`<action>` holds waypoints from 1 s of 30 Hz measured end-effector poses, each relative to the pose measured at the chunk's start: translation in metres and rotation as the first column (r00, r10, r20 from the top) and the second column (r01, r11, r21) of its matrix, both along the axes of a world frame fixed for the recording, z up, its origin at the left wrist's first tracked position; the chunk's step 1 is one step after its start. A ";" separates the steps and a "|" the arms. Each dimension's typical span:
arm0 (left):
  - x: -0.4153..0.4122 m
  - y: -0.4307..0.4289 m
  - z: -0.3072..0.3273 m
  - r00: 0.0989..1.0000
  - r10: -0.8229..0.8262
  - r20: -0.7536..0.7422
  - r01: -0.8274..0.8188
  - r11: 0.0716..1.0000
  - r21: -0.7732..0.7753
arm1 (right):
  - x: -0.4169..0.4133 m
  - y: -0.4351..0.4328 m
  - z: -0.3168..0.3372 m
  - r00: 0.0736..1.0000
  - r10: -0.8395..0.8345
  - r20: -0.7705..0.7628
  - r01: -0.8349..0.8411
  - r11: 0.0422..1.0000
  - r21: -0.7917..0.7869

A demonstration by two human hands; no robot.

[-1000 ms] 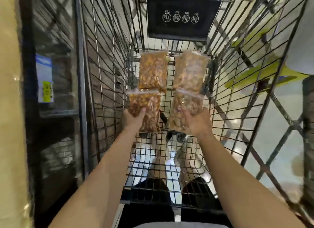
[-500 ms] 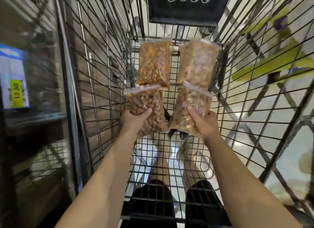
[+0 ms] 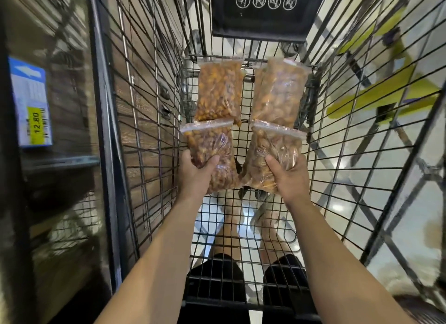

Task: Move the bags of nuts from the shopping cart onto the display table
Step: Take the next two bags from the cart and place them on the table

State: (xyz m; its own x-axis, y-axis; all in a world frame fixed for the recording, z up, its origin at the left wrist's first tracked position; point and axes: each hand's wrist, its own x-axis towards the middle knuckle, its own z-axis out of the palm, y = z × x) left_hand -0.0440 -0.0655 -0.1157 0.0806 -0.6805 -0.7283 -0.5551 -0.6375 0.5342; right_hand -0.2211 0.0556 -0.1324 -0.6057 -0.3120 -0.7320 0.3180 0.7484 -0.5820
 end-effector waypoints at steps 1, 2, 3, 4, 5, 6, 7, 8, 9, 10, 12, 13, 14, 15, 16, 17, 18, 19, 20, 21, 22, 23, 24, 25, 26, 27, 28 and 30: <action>0.001 0.000 0.005 1.000 0.004 -0.014 -0.004 1.000 0.003 | 0.000 0.001 0.005 1.000 -0.007 0.003 0.007 1.000 -0.012; 0.001 -0.001 0.012 1.000 0.010 -0.026 -0.010 1.000 0.009 | 0.000 0.001 0.010 0.999 -0.020 0.027 0.021 0.999 -0.038; 0.003 -0.001 0.019 0.999 0.013 -0.041 -0.012 1.000 0.014 | -0.001 0.001 0.017 0.999 -0.024 0.047 0.027 0.998 -0.057; 0.005 -0.001 0.026 0.998 0.018 -0.058 -0.017 1.000 0.017 | -0.001 0.001 0.025 0.999 -0.015 0.048 0.018 0.997 -0.074; 0.008 -0.001 0.034 0.997 0.015 -0.079 -0.013 1.000 0.022 | -0.002 0.001 0.034 0.999 0.001 0.036 0.002 0.997 -0.082; 0.010 -0.001 0.046 0.996 0.000 -0.093 0.002 1.000 0.015 | -0.003 0.000 0.046 1.000 0.019 0.024 -0.016 0.995 -0.103; 0.012 0.000 0.058 0.995 -0.029 -0.096 0.029 1.000 -0.003 | -0.004 -0.001 0.057 0.999 0.031 0.010 -0.030 0.992 -0.125; 0.014 0.000 0.071 0.995 -0.050 -0.090 0.047 0.998 -0.031 | -0.004 -0.002 0.070 0.999 0.044 -0.002 -0.044 0.988 -0.147; 0.016 0.002 0.084 0.994 -0.052 -0.098 0.046 0.997 -0.066 | -0.005 -0.004 0.083 0.998 0.058 -0.009 -0.059 0.984 -0.167; 0.017 0.003 0.098 0.992 -0.036 -0.118 0.024 0.995 -0.101 | -0.005 -0.006 0.097 0.997 0.078 -0.015 -0.079 0.980 -0.183; 0.019 0.008 0.127 0.984 0.008 -0.176 -0.035 0.989 -0.147 | -0.006 -0.011 0.125 0.992 0.116 -0.042 -0.123 0.966 -0.228; 0.021 0.012 0.141 0.979 0.030 -0.203 -0.065 0.984 -0.168 | -0.006 -0.013 0.138 0.989 0.138 -0.049 -0.146 0.958 -0.246; 0.023 0.016 0.154 0.971 0.056 -0.231 -0.101 0.978 -0.185 | -0.007 -0.015 0.151 0.985 0.165 -0.053 -0.173 0.947 -0.269; 0.026 0.021 0.168 0.965 0.079 -0.252 -0.131 0.971 -0.200 | -0.006 -0.015 0.165 0.980 0.193 -0.053 -0.200 0.935 -0.294; 0.029 0.026 0.181 0.963 0.083 -0.256 -0.144 0.963 -0.229 | -0.006 -0.016 0.178 0.974 0.219 -0.054 -0.224 0.919 -0.325; 0.033 0.032 0.193 0.967 0.082 -0.243 -0.147 0.953 -0.263 | -0.005 -0.017 0.191 0.969 0.238 -0.061 -0.244 0.903 -0.354; 0.036 0.039 0.207 0.969 0.090 -0.232 -0.159 0.941 -0.299 | -0.004 -0.018 0.204 0.963 0.261 -0.072 -0.268 0.888 -0.374; 0.040 0.046 0.221 0.966 0.111 -0.234 -0.186 0.926 -0.329 | -0.003 -0.019 0.217 0.954 0.288 -0.080 -0.296 0.870 -0.395; 0.044 0.053 0.234 0.959 0.140 -0.246 -0.222 0.911 -0.348 | -0.001 -0.018 0.228 0.942 0.322 -0.097 -0.333 0.847 -0.415; 0.048 0.061 0.246 0.949 0.171 -0.263 -0.262 0.893 -0.366 | 0.001 -0.018 0.242 0.928 0.354 -0.114 -0.367 0.821 -0.437; 0.052 0.069 0.258 0.940 0.207 -0.271 -0.302 0.873 -0.382 | 0.004 -0.018 0.255 0.911 0.392 -0.127 -0.405 0.798 -0.447; 0.058 0.077 0.269 0.930 0.243 -0.277 -0.341 0.853 -0.396 | 0.007 -0.016 0.265 0.896 0.423 -0.134 -0.435 0.776 -0.456; 0.065 0.087 0.282 0.914 0.279 -0.294 -0.384 0.827 -0.410 | 0.011 -0.014 0.277 0.878 0.456 -0.146 -0.467 0.749 -0.471; 0.070 0.094 0.289 0.897 0.307 -0.318 -0.422 0.807 -0.413 | 0.014 -0.013 0.286 0.866 0.473 -0.160 -0.487 0.729 -0.481; 0.075 0.101 0.297 0.879 0.330 -0.344 -0.457 0.788 -0.412 | 0.017 -0.013 0.293 0.855 0.488 -0.175 -0.505 0.711 -0.488; 0.082 0.113 0.307 0.858 0.354 -0.372 -0.495 0.762 -0.417 | 0.023 -0.011 0.302 0.840 0.508 -0.191 -0.529 0.686 -0.500; 0.089 0.124 0.316 0.840 0.369 -0.398 -0.525 0.738 -0.423 | 0.029 -0.008 0.311 0.820 0.532 -0.213 -0.558 0.656 -0.508; 0.103 0.144 0.334 0.815 0.392 -0.426 -0.567 0.690 -0.450 | 0.041 -0.005 0.330 0.781 0.565 -0.265 -0.609 0.596 -0.523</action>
